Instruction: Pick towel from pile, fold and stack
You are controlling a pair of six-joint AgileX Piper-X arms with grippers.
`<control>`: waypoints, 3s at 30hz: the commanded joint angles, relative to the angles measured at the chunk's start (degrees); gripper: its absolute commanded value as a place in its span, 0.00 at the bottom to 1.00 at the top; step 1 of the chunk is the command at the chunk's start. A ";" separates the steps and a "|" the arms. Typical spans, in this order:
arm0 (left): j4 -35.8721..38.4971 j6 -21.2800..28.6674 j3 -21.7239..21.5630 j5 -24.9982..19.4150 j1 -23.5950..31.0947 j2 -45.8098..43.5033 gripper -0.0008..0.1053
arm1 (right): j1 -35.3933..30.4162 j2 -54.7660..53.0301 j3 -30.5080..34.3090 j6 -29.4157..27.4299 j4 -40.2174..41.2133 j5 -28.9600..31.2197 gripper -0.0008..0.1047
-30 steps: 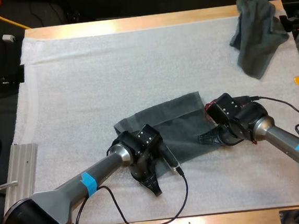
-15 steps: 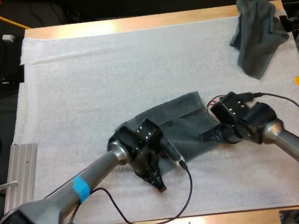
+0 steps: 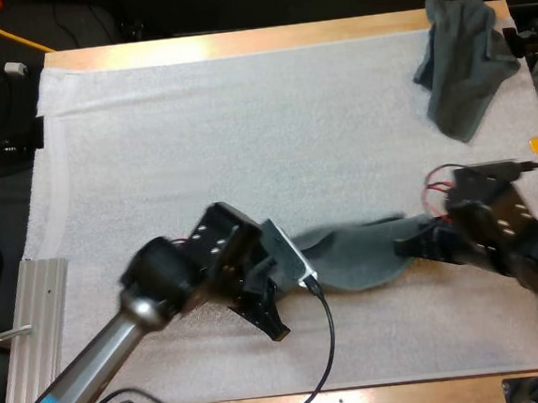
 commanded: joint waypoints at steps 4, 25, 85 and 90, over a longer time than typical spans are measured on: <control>2.60 -1.55 -4.04 -0.14 -0.26 -4.74 0.01 | -0.13 -4.13 -4.07 0.99 5.31 -0.37 0.01; 15.63 -5.27 -12.91 -0.47 -0.26 -12.72 0.01 | 14.21 -3.74 -19.69 11.48 24.57 -1.75 0.01; -44.55 -8.60 4.11 -0.51 25.35 29.93 0.37 | -10.61 50.62 -19.69 20.26 -29.87 -4.00 0.73; -44.41 -8.24 1.91 -0.13 25.35 29.45 0.60 | -11.33 49.57 -19.69 17.57 -37.11 -7.04 0.65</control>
